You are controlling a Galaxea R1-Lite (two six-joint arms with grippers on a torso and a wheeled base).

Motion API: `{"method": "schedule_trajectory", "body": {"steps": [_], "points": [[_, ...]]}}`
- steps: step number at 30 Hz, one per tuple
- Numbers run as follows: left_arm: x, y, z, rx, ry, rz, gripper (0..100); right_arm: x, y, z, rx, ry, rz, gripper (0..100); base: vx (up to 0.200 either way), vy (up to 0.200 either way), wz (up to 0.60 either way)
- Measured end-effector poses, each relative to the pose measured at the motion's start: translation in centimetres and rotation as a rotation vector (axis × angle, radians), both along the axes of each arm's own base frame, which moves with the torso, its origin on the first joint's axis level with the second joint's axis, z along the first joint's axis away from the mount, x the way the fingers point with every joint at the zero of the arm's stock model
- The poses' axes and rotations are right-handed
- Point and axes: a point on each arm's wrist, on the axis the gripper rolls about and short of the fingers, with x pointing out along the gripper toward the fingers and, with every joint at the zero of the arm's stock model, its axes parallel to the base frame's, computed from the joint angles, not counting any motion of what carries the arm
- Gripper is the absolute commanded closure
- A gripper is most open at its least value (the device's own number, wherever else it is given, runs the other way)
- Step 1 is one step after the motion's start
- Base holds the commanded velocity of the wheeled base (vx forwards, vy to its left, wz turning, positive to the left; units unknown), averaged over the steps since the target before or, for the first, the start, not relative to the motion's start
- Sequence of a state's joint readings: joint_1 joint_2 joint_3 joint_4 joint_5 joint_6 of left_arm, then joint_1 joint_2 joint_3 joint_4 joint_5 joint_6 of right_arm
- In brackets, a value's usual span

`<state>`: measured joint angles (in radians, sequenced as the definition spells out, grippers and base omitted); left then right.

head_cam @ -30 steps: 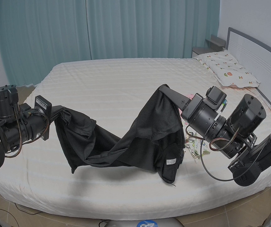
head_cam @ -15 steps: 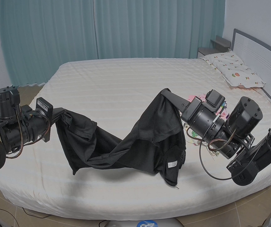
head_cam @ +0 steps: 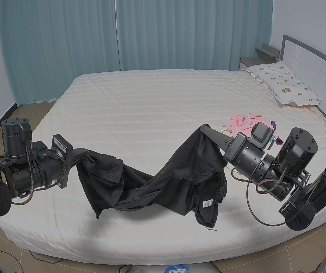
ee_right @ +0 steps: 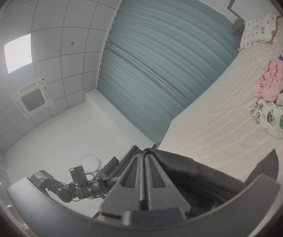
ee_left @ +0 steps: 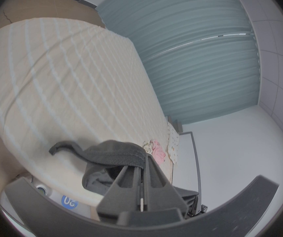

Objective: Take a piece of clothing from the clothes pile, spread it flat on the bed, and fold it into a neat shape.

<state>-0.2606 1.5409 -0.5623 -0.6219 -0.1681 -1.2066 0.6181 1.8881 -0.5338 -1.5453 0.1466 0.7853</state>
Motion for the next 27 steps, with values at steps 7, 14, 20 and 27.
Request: {"method": "schedule_trajectory", "body": {"steps": [7, 14, 20, 27], "points": [[-1.2, -0.9, 0.1, 0.019, 0.032, -0.028, 100, -3.7, -1.4, 1.2, 0.007, -0.008, 0.034, 100, -0.086, 0.000, 0.00], [-3.1, -0.4, 3.6, 0.019, 0.013, -0.020, 100, -6.8, -3.0, 5.8, 0.085, -0.108, 0.055, 100, 0.000, 0.000, 0.00], [-4.2, 0.1, 7.7, -0.011, -0.086, -0.005, 100, -8.3, -3.9, 11.0, 0.188, -0.238, 0.067, 100, 0.000, 0.000, 0.00], [-4.4, 1.3, 10.3, -0.031, -0.160, 0.042, 100, -8.0, -5.4, 17.3, 0.292, -0.299, 0.049, 100, 0.000, 0.000, 0.00]]}}
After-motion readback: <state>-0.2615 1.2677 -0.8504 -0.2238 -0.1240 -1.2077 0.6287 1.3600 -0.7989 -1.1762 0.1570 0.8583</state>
